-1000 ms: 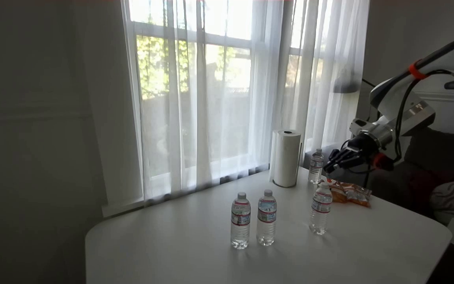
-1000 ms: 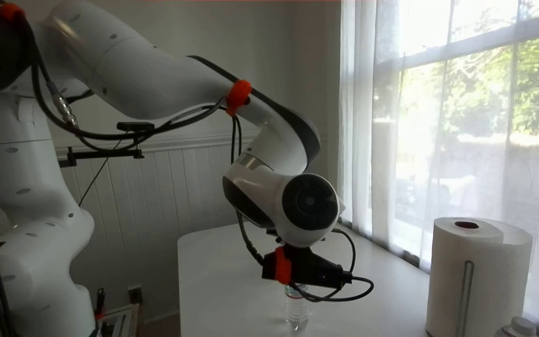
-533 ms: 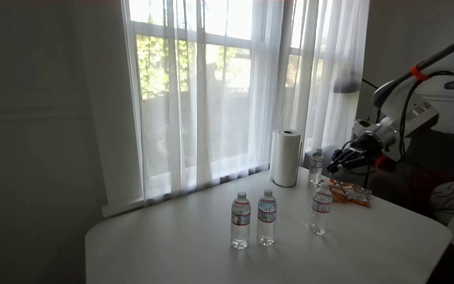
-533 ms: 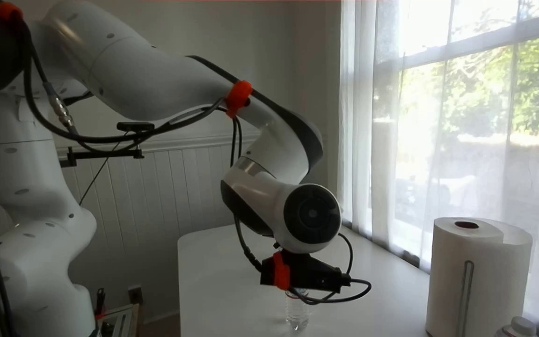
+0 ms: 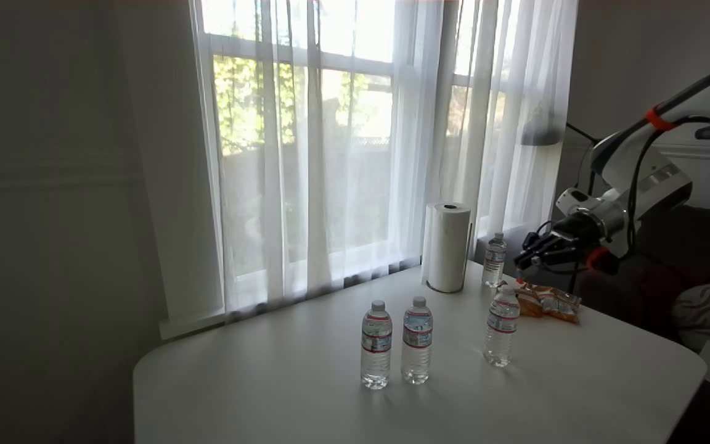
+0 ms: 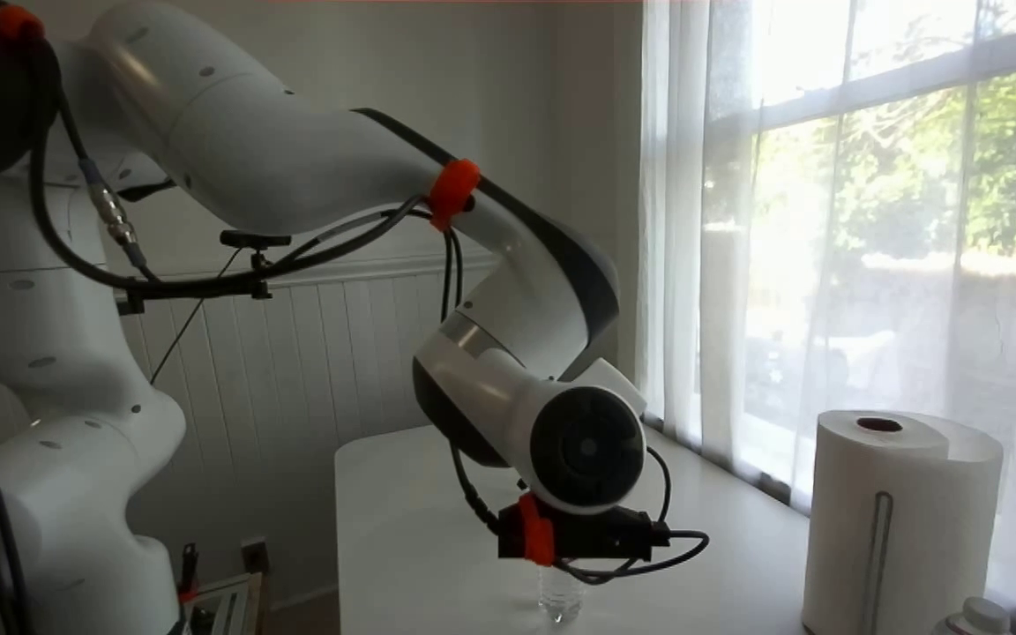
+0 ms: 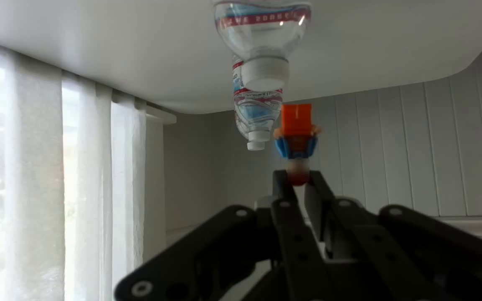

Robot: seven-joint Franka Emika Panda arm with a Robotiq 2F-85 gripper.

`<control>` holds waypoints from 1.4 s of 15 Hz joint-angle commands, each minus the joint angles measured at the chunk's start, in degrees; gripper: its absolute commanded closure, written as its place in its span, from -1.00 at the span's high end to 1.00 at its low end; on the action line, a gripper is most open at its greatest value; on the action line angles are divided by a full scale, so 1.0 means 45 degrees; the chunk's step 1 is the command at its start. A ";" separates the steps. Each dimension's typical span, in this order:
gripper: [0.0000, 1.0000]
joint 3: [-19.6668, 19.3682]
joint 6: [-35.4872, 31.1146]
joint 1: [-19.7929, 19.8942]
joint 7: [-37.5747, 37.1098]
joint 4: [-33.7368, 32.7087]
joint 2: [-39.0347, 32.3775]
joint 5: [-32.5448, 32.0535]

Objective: Put the sweet on top of the second bottle to the right

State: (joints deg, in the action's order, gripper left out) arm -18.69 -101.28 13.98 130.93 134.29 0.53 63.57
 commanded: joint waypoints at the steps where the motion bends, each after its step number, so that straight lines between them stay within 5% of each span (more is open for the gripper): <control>1: -0.93 0.0108 0.0436 0.0297 0.0809 -0.0206 -0.0450 0.0883; 21: -0.93 0.0184 0.0895 0.0343 0.1541 -0.0265 -0.1194 0.1744</control>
State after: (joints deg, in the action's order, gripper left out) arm -18.49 -99.10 14.22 135.99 133.98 -3.83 69.68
